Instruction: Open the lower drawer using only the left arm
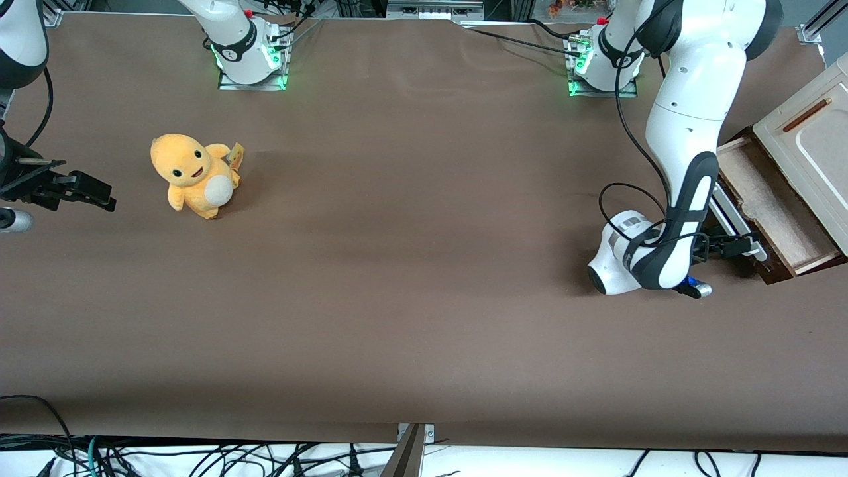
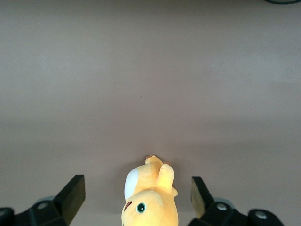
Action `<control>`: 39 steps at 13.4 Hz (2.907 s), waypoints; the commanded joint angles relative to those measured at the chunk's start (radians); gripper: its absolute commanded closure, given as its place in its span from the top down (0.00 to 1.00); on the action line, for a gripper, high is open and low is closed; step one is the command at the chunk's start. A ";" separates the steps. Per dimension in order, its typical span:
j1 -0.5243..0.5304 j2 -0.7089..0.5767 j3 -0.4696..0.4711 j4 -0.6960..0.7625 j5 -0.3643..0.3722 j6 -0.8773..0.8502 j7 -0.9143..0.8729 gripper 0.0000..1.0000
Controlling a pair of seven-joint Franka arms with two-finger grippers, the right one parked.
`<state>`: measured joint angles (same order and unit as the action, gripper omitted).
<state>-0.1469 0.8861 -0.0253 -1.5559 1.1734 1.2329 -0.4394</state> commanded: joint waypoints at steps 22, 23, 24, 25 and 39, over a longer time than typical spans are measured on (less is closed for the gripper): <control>0.128 -0.348 -0.061 0.300 -1.154 0.228 0.143 1.00; 0.130 -0.431 -0.050 0.207 -1.158 0.272 0.224 1.00; 0.130 -0.506 -0.030 0.132 -1.157 0.305 0.310 1.00; 0.130 -0.566 -0.015 0.078 -1.157 0.332 0.397 1.00; 0.125 -0.878 0.010 -0.093 -1.172 0.399 0.574 1.00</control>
<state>-0.0135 0.0419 -0.0208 -1.6116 0.0258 1.6408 0.1065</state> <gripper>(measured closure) 0.000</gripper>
